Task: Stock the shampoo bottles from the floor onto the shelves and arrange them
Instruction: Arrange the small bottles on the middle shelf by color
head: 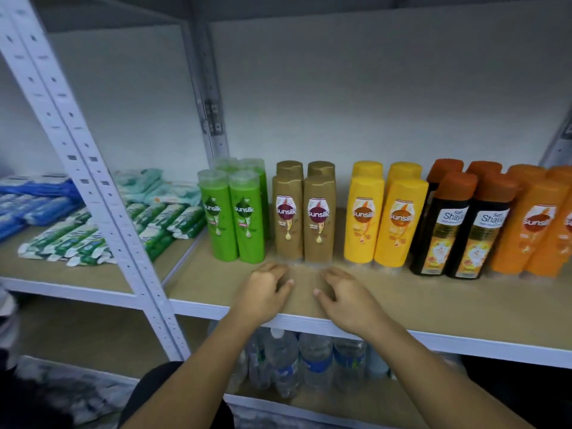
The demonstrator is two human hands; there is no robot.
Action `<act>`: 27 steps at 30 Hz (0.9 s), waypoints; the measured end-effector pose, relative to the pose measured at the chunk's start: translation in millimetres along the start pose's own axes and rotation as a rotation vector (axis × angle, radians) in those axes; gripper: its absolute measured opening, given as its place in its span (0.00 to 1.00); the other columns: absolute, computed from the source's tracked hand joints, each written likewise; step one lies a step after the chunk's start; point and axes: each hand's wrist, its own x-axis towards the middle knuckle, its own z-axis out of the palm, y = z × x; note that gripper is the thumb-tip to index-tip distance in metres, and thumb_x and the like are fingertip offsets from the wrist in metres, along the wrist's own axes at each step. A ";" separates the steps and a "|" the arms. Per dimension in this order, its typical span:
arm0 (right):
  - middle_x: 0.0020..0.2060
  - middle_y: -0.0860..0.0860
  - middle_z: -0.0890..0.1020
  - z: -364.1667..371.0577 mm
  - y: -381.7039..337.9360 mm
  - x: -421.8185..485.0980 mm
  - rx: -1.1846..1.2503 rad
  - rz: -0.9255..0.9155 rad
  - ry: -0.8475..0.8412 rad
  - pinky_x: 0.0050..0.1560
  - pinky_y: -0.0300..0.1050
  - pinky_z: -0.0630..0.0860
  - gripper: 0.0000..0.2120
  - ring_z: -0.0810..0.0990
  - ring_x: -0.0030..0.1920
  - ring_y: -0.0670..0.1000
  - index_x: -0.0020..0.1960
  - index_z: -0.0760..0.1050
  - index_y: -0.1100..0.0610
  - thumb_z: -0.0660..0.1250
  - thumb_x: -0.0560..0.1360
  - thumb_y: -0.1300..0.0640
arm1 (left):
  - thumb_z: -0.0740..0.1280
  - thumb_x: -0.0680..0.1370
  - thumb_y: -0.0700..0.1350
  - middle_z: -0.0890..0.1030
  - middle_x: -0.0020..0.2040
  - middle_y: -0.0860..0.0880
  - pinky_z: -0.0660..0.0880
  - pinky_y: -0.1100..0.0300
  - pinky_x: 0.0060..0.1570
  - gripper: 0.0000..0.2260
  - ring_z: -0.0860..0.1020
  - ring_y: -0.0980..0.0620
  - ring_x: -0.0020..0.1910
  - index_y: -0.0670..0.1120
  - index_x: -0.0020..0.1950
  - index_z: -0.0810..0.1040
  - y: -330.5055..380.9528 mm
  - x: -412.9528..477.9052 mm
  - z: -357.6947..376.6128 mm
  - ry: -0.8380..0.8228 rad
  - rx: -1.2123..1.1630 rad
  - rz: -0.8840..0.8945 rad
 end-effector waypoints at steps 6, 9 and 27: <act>0.68 0.55 0.75 10.1 2.5 14.8 -0.084 0.034 0.033 0.69 0.49 0.70 0.30 0.72 0.68 0.55 0.72 0.71 0.58 0.61 0.77 0.40 | 0.61 0.78 0.58 0.79 0.61 0.50 0.76 0.53 0.55 0.19 0.78 0.46 0.56 0.51 0.64 0.77 -4.9 11.4 5.6 0.026 0.011 0.040; 0.68 0.55 0.75 14.0 2.4 16.0 -0.117 0.041 0.036 0.69 0.50 0.69 0.31 0.72 0.68 0.57 0.72 0.70 0.58 0.60 0.77 0.39 | 0.61 0.78 0.58 0.80 0.62 0.50 0.76 0.52 0.56 0.20 0.78 0.46 0.58 0.51 0.65 0.77 -7.1 10.0 6.1 0.029 0.006 0.057; 0.76 0.61 0.64 65.6 -99.4 70.0 -0.084 -0.232 -0.216 0.77 0.46 0.55 0.27 0.60 0.77 0.58 0.77 0.61 0.62 0.57 0.83 0.47 | 0.52 0.78 0.63 0.80 0.60 0.46 0.73 0.49 0.63 0.27 0.75 0.42 0.62 0.48 0.65 0.78 -114.6 -9.6 -48.3 0.019 0.178 -0.134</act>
